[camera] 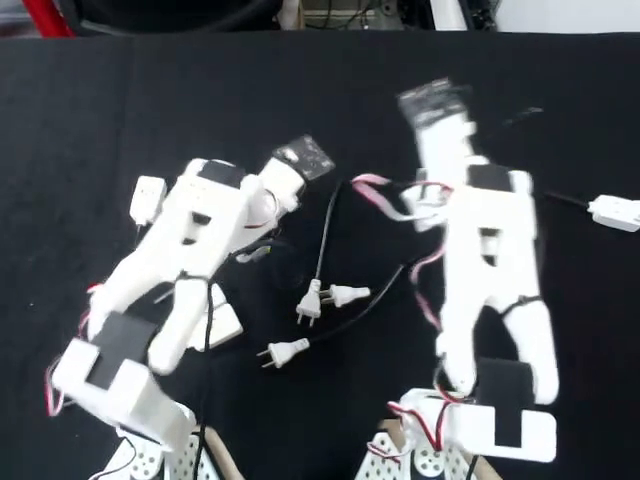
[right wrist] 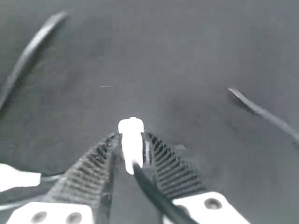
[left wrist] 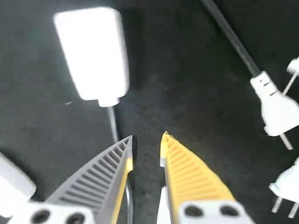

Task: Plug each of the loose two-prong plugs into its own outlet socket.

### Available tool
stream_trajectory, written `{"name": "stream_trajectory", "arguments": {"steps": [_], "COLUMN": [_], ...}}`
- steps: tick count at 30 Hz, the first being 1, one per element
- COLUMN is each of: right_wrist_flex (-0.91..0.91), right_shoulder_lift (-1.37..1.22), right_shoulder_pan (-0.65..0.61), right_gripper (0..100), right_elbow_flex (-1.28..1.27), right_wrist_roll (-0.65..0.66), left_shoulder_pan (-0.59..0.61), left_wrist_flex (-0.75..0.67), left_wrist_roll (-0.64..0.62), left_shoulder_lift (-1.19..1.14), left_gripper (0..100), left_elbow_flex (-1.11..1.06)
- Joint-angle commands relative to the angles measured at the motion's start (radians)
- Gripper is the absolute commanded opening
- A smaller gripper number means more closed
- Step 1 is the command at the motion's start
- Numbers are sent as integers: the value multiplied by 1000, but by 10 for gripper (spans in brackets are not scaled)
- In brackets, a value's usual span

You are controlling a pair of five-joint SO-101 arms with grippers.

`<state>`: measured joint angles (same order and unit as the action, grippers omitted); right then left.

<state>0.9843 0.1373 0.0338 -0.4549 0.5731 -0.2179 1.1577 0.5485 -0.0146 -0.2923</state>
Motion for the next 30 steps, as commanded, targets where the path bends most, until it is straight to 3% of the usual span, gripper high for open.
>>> {"name": "stream_trajectory", "arguments": {"steps": [1,8,13,17,20,23,25,30], "right_wrist_flex": [-37,69,71,41,9,2,2,8], "right_shoulder_lift": [68,127,128,125,91,-19,-114,-314], "right_shoulder_pan": [-107,-287,-431,-511,-552,-549,-535,-509], "right_gripper": [11,11,11,11,11,11,11,11], "right_elbow_flex": [-7,19,68,128,165,242,298,437], "right_wrist_roll": [35,8,-58,-130,-190,-230,-233,-244], "left_shoulder_pan": [114,404,536,662,725,731,725,716], "left_wrist_flex": [-41,-170,-227,-328,-285,-126,-64,-129], "left_wrist_roll": [-52,-44,98,86,21,-15,-12,-9], "left_shoulder_lift": [233,678,1026,1344,1605,1829,1849,1786], "left_gripper": [113,113,113,113,113,113,112,112], "left_elbow_flex": [-119,-641,-1018,-1300,-1392,-1406,-1406,-1409]}}
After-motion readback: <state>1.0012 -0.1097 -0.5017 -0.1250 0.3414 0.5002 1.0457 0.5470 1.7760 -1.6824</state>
